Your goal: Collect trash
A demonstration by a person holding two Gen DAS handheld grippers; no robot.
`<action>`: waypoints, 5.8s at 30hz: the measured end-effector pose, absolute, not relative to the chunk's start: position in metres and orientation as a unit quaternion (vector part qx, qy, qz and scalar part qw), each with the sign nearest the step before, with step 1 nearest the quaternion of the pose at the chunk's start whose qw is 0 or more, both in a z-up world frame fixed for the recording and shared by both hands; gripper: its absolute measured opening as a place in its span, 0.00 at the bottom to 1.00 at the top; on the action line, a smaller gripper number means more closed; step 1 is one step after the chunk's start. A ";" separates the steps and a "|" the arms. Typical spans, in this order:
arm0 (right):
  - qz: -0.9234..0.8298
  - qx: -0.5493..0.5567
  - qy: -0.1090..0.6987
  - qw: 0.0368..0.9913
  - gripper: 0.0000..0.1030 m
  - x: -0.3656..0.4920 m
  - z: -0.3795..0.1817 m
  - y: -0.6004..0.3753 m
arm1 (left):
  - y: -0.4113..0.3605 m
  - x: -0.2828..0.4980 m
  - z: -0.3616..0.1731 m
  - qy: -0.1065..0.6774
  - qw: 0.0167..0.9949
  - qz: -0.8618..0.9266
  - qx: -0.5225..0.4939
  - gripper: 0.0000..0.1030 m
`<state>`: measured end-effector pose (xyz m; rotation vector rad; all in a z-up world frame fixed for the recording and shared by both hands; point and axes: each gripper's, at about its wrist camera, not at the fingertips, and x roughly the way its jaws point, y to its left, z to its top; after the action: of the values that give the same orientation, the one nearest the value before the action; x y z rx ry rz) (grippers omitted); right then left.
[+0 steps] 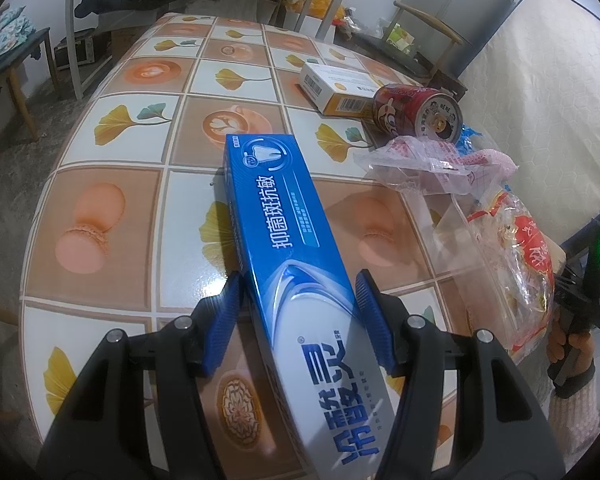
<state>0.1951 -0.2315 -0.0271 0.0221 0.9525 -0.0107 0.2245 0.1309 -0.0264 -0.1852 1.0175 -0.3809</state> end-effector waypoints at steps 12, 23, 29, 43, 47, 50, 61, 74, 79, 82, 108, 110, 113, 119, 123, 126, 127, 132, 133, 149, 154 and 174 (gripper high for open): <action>0.004 -0.021 0.442 0.897 0.67 0.194 -0.013 -0.228 | 0.130 0.224 -0.027 0.484 0.852 -0.181 -0.085 0.53; 0.033 -0.028 0.462 0.886 0.68 0.213 -0.031 -0.222 | 0.129 0.224 -0.027 0.484 0.852 -0.181 -0.086 0.54; 0.071 -0.003 0.478 0.876 0.73 0.220 -0.030 -0.226 | 0.129 0.224 -0.027 0.485 0.852 -0.180 -0.084 0.54; 0.049 -0.014 0.493 0.868 0.52 0.224 -0.028 -0.226 | 0.124 0.225 -0.028 0.488 0.852 -0.178 -0.072 0.54; 0.034 -0.009 0.496 0.868 0.39 0.223 -0.027 -0.232 | 0.122 0.225 -0.028 0.489 0.853 -0.172 -0.065 0.54; 0.019 -0.003 0.495 0.869 0.25 0.219 -0.026 -0.234 | 0.120 0.224 -0.028 0.489 0.854 -0.166 -0.055 0.54; -0.009 0.056 0.484 0.873 0.09 0.197 -0.024 -0.256 | 0.117 0.221 -0.025 0.495 0.855 -0.148 -0.055 0.51; -0.022 0.109 0.443 0.889 0.07 0.163 -0.003 -0.271 | 0.126 0.198 -0.013 0.481 0.860 -0.148 -0.079 0.47; -0.020 0.119 0.425 0.897 0.07 0.151 0.009 -0.273 | 0.130 0.187 -0.001 0.468 0.867 -0.152 -0.086 0.46; -0.019 0.125 0.409 0.904 0.07 0.143 0.019 -0.275 | 0.131 0.179 0.011 0.451 0.874 -0.160 -0.088 0.46; -0.224 0.208 0.258 0.916 0.07 -0.059 0.078 -0.399 | -0.070 0.140 0.142 0.334 0.826 -0.455 0.001 0.46; -0.242 0.224 0.260 0.908 0.07 -0.072 0.065 -0.411 | -0.109 0.135 0.144 0.339 0.807 -0.484 0.016 0.46; -0.263 0.250 0.267 0.893 0.07 -0.088 0.039 -0.430 | -0.176 0.130 0.136 0.367 0.766 -0.527 0.031 0.46; -0.293 0.314 0.298 0.852 0.07 -0.108 -0.030 -0.482 | -0.303 0.120 0.094 0.436 0.699 -0.564 0.057 0.46; -0.298 0.363 0.324 0.821 0.07 -0.107 -0.084 -0.517 | -0.398 0.109 0.040 0.497 0.662 -0.555 0.085 0.46; -0.297 0.392 0.343 0.800 0.07 -0.097 -0.120 -0.541 | -0.453 0.103 -0.002 0.529 0.647 -0.537 0.111 0.46; -0.298 0.404 0.351 0.791 0.07 -0.093 -0.135 -0.552 | -0.476 0.103 -0.021 0.546 0.641 -0.525 0.121 0.46; -0.294 0.465 0.367 0.750 0.07 -0.076 -0.195 -0.598 | -0.558 0.110 -0.093 0.587 0.635 -0.477 0.157 0.46; -0.287 0.483 0.364 0.743 0.07 -0.073 -0.206 -0.607 | -0.571 0.110 -0.103 0.592 0.634 -0.471 0.161 0.46; -0.286 0.511 0.363 0.725 0.62 -0.036 -0.277 -0.668 | -0.603 0.135 -0.101 0.565 0.674 -0.461 0.120 0.76; -0.290 0.492 0.370 0.732 0.62 -0.036 -0.269 -0.671 | -0.591 0.129 -0.057 0.537 0.684 -0.482 0.106 0.76; -0.297 0.392 0.463 0.737 0.90 0.020 -0.261 -0.684 | -0.248 0.177 0.124 0.394 0.787 -0.475 0.016 0.82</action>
<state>0.0202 -0.6842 -0.2608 0.8599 1.0171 -0.6531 0.1773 -0.2481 0.1242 0.0355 0.8495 -1.0229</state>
